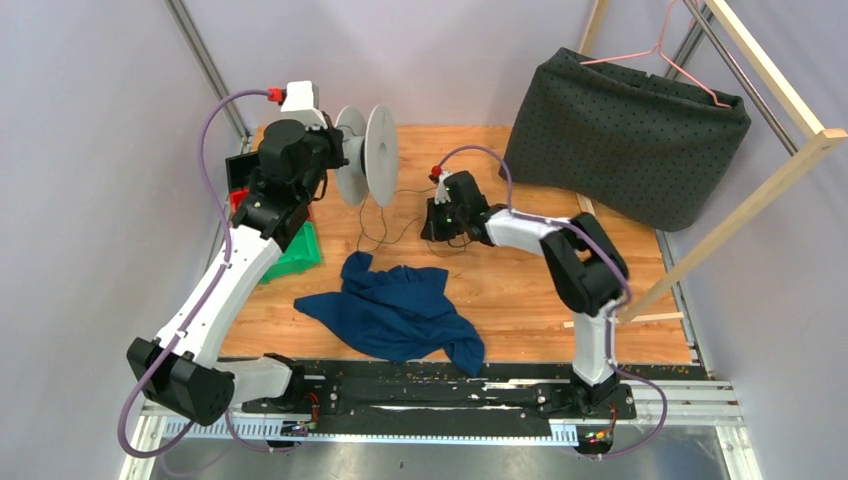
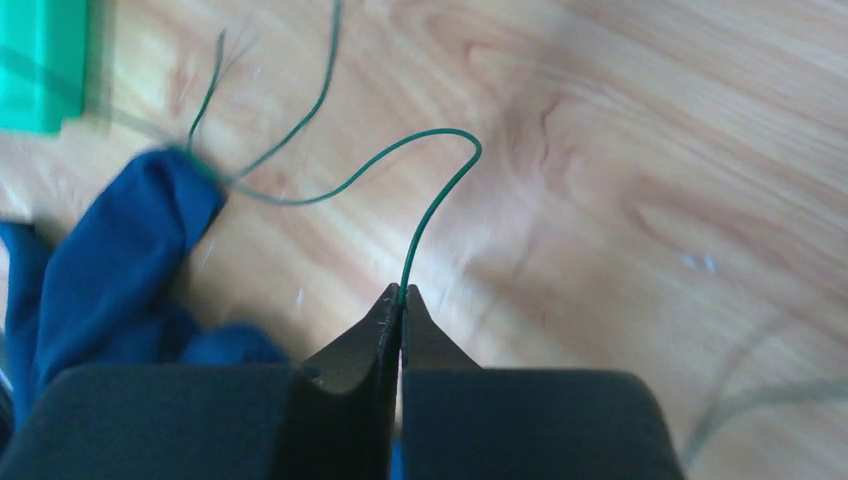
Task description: Wrap the cables
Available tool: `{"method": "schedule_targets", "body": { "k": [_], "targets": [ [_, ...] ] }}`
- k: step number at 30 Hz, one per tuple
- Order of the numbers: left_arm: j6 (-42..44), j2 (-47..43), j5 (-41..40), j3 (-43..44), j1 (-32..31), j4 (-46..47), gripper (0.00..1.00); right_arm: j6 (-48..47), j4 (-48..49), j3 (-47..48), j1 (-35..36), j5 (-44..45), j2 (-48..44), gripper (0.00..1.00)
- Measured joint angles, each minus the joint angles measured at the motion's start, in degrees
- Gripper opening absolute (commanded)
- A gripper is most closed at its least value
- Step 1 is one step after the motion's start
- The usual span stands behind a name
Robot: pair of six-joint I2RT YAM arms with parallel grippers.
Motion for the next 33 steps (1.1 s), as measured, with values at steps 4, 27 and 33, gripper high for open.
{"method": "schedule_targets", "body": {
  "k": [4,27,33],
  "targets": [
    [-3.0,1.1,-6.1,0.0,0.0,0.5,0.00,-9.7,-8.6,-3.9,0.4,-1.7,-12.5,0.01],
    [2.4,12.9,-10.6,1.7,-1.2,-1.9,0.00,-48.4,-28.8,25.8,5.4,-16.9,-38.2,0.01],
    [8.9,13.0,1.6,0.8,-1.4,-4.2,0.00,-49.6,-24.3,25.8,2.4,-14.1,-33.3,0.01]
  ]
}}
